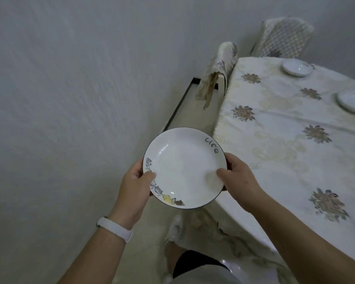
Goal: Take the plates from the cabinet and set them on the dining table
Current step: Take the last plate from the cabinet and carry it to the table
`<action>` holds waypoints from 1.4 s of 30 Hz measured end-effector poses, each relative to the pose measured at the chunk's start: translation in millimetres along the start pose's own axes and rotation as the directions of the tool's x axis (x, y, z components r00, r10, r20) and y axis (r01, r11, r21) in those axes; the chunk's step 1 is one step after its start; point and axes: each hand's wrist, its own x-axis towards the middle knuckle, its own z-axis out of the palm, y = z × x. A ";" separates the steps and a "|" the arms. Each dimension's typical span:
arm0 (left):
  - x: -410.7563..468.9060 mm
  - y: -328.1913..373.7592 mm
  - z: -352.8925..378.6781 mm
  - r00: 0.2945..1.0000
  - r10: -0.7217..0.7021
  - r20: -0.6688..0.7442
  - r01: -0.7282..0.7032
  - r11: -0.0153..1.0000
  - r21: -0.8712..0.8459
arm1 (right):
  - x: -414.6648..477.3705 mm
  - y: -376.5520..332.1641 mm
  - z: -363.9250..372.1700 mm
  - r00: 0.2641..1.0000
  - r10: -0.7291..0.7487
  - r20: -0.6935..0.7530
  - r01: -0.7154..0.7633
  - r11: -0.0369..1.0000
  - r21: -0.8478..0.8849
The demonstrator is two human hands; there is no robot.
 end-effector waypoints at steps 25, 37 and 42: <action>260.4 76.9 185.8 0.855 -0.126 0.502 -0.066 0.936 0.347 | 168.0 -7.4 -81.3 0.840 0.216 -0.498 -0.088 0.960 0.268; 373.0 42.6 294.8 0.650 -0.328 0.685 -0.071 0.872 0.485 | 233.3 22.0 -106.7 0.565 0.444 -0.696 -0.236 0.895 0.379; 423.2 23.8 338.2 0.529 -0.475 0.703 -0.028 0.819 0.573 | 273.2 36.7 -110.0 0.427 0.523 -0.738 -0.328 0.850 0.413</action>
